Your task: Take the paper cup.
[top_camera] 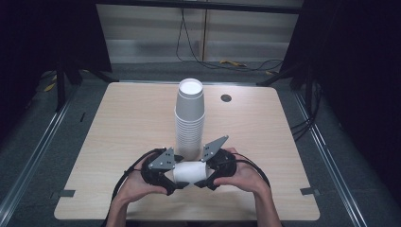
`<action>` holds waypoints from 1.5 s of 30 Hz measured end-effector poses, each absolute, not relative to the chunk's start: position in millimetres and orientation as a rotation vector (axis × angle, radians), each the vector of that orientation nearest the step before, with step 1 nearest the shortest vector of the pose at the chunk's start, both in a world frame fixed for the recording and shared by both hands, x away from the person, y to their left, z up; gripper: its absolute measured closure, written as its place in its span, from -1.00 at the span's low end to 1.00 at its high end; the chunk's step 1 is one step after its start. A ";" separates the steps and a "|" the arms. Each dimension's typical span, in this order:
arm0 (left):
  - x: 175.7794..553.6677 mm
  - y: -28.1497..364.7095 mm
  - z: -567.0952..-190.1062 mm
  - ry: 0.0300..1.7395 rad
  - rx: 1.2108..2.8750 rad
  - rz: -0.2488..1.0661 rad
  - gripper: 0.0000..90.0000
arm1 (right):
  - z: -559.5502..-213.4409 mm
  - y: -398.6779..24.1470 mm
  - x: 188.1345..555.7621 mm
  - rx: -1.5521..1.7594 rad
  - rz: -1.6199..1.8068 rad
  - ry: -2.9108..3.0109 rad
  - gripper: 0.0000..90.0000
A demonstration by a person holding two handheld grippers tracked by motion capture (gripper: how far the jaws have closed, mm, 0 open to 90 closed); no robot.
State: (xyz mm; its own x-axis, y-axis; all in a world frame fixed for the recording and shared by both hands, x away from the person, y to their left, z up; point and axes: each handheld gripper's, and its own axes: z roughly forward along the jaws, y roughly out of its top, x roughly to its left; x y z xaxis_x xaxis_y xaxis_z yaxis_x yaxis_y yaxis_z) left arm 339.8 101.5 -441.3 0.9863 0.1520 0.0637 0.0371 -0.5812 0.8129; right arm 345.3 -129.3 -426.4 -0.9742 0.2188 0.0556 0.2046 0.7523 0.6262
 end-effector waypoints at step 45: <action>339.5 133.4 -447.7 0.313 1.804 0.083 -0.66 | -460.6 -171.9 335.9 0.601 1.553 2.633 -0.50</action>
